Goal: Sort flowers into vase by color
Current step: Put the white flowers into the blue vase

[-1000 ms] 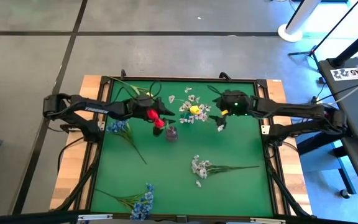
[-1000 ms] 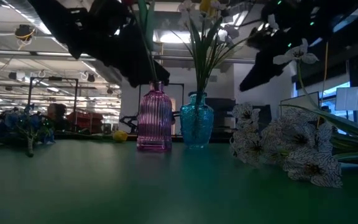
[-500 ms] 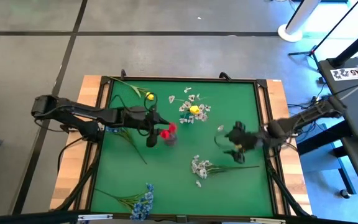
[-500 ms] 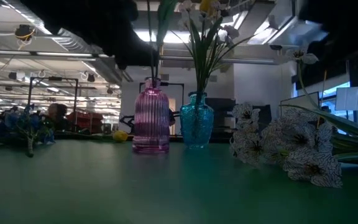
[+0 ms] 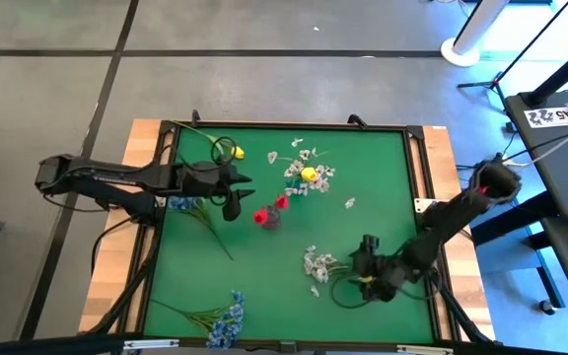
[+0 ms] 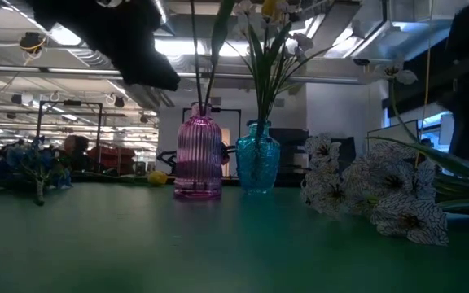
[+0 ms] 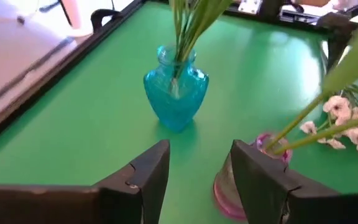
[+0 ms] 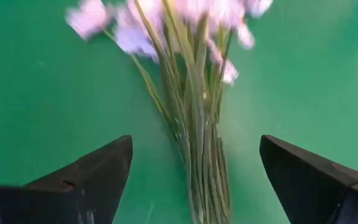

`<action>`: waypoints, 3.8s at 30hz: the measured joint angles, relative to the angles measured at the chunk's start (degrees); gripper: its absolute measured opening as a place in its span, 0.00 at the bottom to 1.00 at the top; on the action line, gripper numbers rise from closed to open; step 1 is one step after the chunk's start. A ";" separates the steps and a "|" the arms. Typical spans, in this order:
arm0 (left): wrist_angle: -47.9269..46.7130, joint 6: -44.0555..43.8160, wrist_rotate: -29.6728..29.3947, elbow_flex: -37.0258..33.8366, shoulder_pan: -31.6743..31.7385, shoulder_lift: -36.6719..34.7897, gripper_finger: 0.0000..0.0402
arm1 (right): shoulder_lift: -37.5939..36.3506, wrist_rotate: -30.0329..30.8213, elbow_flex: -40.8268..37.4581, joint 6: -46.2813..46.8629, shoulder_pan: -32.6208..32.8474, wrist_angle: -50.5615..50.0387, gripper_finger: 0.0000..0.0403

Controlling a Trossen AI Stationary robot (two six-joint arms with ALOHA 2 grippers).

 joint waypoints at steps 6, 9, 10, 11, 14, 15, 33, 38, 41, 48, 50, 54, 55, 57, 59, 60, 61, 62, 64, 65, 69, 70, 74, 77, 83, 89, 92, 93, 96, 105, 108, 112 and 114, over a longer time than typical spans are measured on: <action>-1.99 -6.72 -0.04 -0.04 0.00 -2.41 0.42 | 7.90 -2.51 0.04 0.01 -2.26 6.83 0.84; -1.88 -7.20 -0.04 -0.04 0.00 -2.34 0.42 | 8.85 -5.02 0.26 -0.05 -3.44 6.89 0.77; -1.88 -7.20 -0.04 -0.04 0.00 -2.28 0.42 | 9.00 -5.52 0.27 -0.12 -3.78 6.69 0.73; -1.88 -7.20 -0.04 -0.04 0.00 -2.24 0.42 | 9.01 -5.79 0.26 -0.16 -3.95 6.64 0.69; -1.89 -7.20 -0.03 -0.04 0.00 -2.17 0.42 | 9.02 -5.32 0.20 -0.18 -4.17 6.67 0.56; -1.89 -7.20 -0.03 -0.04 0.00 -2.20 0.42 | 8.88 -4.80 0.20 -0.16 -4.16 6.78 0.51; 1.18 -2.00 0.49 -0.04 -0.25 -2.20 0.42 | -19.08 3.15 -0.15 -42.35 -4.62 42.67 0.03; 1.26 -2.03 0.87 -0.04 -0.99 -2.20 0.42 | -25.99 2.08 0.00 -62.84 -10.93 59.85 0.02; 1.29 -1.72 0.95 -0.04 -1.98 -2.20 0.42 | -27.75 -1.04 0.00 -66.88 -20.07 65.80 0.02; 1.30 -2.98 0.94 -0.04 -4.36 -2.20 0.42 | -27.81 -18.39 0.00 -59.78 -49.01 71.29 0.02; 1.31 -3.45 0.94 -0.04 -5.42 -2.20 0.42 | -27.78 -21.85 0.00 -56.38 -55.91 72.40 0.02; 1.91 -3.29 0.94 -0.04 -7.05 -2.20 0.42 | -24.35 -28.16 0.00 -48.22 -65.77 75.01 0.02; 2.14 -3.24 0.93 -0.04 -7.35 -2.20 0.42 | -22.68 -29.33 0.00 -47.08 -67.13 76.15 0.02; 2.34 -3.24 0.93 -0.04 -7.88 -2.20 0.42 | -18.41 -30.39 0.00 -45.46 -68.75 79.76 0.02; 2.71 -3.20 1.33 -0.04 -8.48 -2.20 0.42 | -13.22 -31.47 0.00 -41.81 -69.87 86.14 0.02; 2.69 -3.21 2.06 -0.04 -8.83 -2.20 0.42 | -10.30 -32.77 0.00 -39.48 -70.24 89.96 0.02; 2.69 -3.37 2.94 -0.04 -9.16 -2.20 0.42 | -7.47 -34.00 0.00 -37.12 -70.29 94.06 0.02; 2.63 -3.84 3.79 -0.04 -9.53 -2.20 0.42 | -4.72 -34.70 0.00 -34.99 -70.27 97.70 0.02; 2.64 -4.39 4.76 -0.04 -10.32 -2.20 0.42 | 0.09 -35.39 0.00 -32.58 -70.16 103.38 0.02; 2.64 -4.51 4.98 -0.04 -10.73 -2.20 0.42 | 2.18 -35.55 0.00 -31.44 -70.14 105.37 0.02; 2.61 -6.04 4.99 -0.04 -12.51 -2.20 0.42 | 7.81 -38.57 0.00 -27.06 -70.11 107.60 0.02; 2.50 -6.15 5.04 -0.04 -12.81 -2.20 0.42 | 8.45 -39.31 0.01 -26.87 -70.01 108.01 0.02; 1.61 -6.15 4.93 -0.04 -13.66 -2.20 0.42 | 8.95 -39.83 0.04 -27.07 -67.93 108.26 0.02; 1.53 -6.37 3.04 -0.04 -13.67 -2.20 0.42 | 8.95 -39.82 0.07 -27.86 -66.82 108.33 0.02; 1.50 -7.42 -2.53 -0.04 -12.60 -2.20 0.42 | 9.74 -39.55 0.07 -29.58 -65.18 107.69 0.03; 1.08 -7.68 -2.60 -0.04 -11.22 -2.20 0.42 | 11.64 -38.30 0.09 -31.27 -65.19 106.40 0.03; -0.21 -7.72 -3.15 -0.04 -10.54 -2.20 0.42 | 11.92 -38.37 0.09 -32.05 -65.19 103.88 0.05; -0.66 -7.78 -3.66 -0.04 -10.30 -2.20 0.42 | 11.92 -38.67 0.09 -32.60 -65.19 102.79 0.05; -2.39 -8.93 -4.74 -0.04 -9.19 -2.19 0.42 | 11.96 -39.32 0.09 -34.78 -65.19 99.65 0.06; -7.02 -11.09 -4.78 -0.04 -2.39 -2.18 0.42 | 10.97 -42.91 0.09 -36.27 -65.19 94.54 0.06; -8.89 -10.95 -4.21 -0.04 1.22 -2.17 0.42 | 9.34 -43.17 0.09 -36.53 -65.19 90.94 0.06; -10.68 -8.43 -0.31 -0.07 5.36 -2.19 0.42 | 5.60 -44.21 0.09 -39.11 -65.19 83.86 0.07; -10.49 -7.42 1.87 -0.07 7.18 -2.20 0.42 | 3.36 -44.36 0.09 -39.50 -65.19 79.21 0.11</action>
